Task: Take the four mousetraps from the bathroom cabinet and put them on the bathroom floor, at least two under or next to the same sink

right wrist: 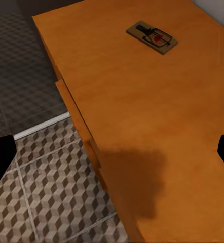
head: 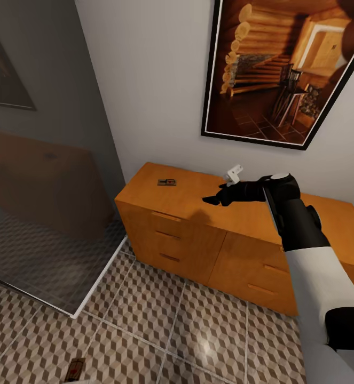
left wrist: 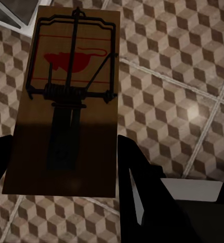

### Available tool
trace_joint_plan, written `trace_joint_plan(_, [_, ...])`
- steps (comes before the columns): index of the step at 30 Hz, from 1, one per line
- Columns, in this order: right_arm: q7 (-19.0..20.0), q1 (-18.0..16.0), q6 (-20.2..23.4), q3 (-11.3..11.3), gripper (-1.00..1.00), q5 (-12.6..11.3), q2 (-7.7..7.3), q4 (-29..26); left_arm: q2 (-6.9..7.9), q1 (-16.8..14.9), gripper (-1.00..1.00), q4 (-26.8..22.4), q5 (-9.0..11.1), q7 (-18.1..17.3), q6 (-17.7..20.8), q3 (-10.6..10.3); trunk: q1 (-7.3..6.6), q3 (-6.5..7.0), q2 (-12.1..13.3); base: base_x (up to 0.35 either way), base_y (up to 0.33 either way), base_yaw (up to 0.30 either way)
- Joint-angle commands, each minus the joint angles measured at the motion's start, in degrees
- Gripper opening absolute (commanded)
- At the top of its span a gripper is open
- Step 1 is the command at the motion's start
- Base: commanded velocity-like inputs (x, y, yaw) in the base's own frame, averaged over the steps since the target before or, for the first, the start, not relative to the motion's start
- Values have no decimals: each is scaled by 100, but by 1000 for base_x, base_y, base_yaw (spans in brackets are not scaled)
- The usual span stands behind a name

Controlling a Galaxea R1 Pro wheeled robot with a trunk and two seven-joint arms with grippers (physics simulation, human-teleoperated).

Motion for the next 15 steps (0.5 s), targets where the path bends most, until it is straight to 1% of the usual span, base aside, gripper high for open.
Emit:
trace_joint_plan(1, [57,-6,19,3,100,51,-76,-5,1,-10,-100,26,-30,22,-39,43,3,-10,-11,0,0,0])
trace_joint_plan(5, [92,-6,31,-4,100,54,-153,-8,1,-8,-100,26,-30,23,-39,39,3,-10,-11,0,0,0])
trace_joint_plan(15, [109,-6,37,7,100,53,-163,-9,1,-1,-100,26,-30,24,-37,37,3,-10,-11,0,0,0])
